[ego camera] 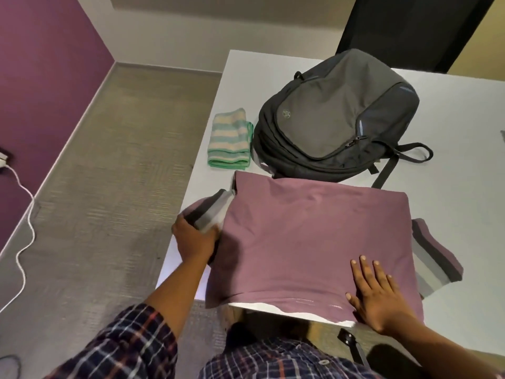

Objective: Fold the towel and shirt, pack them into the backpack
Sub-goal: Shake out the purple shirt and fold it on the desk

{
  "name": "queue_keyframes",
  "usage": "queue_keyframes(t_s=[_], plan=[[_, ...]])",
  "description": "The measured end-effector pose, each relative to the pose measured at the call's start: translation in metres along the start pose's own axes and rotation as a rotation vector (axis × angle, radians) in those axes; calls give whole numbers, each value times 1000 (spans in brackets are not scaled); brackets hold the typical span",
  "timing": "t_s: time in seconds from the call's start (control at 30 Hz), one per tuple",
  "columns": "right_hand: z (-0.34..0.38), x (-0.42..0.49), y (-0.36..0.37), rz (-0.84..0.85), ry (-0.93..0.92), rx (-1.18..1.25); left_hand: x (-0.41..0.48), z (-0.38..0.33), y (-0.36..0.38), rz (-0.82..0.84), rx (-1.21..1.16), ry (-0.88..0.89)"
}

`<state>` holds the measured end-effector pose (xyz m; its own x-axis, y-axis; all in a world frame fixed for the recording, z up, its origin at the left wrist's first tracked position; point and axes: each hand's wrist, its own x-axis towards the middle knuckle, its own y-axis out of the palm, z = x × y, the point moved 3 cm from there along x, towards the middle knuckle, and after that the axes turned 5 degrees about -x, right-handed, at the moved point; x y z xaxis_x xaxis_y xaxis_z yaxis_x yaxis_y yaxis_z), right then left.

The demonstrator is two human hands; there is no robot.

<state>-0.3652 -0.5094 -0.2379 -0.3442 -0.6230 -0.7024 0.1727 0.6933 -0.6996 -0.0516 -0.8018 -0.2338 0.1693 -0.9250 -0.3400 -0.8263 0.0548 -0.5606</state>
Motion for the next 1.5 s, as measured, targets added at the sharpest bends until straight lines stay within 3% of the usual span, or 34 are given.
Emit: queue_keyframes(t_s=[0.1, 0.17, 0.23, 0.37, 0.43, 0.5, 0.6, 0.7, 0.77, 0.87, 0.93, 1.0, 1.07, 1.3, 1.5], plan=[[3, 1, 0, 9, 18, -8, 15, 3, 6, 16, -261, -289], [5, 1, 0, 3, 29, -8, 15, 0, 6, 137, -311, -326], [5, -2, -2, -13, 39, -7, 5, -9, -1, 250, -206, -181], [19, -9, -19, -222, -15, 99, -31, -44, -16, 250, 51, 392], [39, -10, -40, -294, -79, 352, -58, -61, -14, 372, -24, 399], [65, -13, -75, -317, -167, 760, -88, -75, -5, 485, -60, 392], [100, -19, -128, -199, -241, 1346, -125, -91, 18, 617, -94, 386], [118, -5, -145, -188, -213, 1579, -147, -99, 41, 724, -45, 517], [115, 8, -143, -232, -100, 1609, -152, -99, 45, 719, -26, 623], [104, 18, -136, -228, -111, 1633, -145, -78, 35, 488, 66, 693], [95, 15, -137, -199, -101, 1644, -134, -52, 31, 412, 210, 513], [83, 14, -135, -211, -102, 1642, -130, -31, 32, 506, 370, 246], [74, 12, -136, -221, -77, 1642, -135, -20, 37, 608, 490, 189], [38, 21, -124, -228, 30, 1692, -166, -32, 62, 538, 707, 559], [-16, 17, -135, -270, 123, 1789, -201, -81, 79, 588, 496, 794]])
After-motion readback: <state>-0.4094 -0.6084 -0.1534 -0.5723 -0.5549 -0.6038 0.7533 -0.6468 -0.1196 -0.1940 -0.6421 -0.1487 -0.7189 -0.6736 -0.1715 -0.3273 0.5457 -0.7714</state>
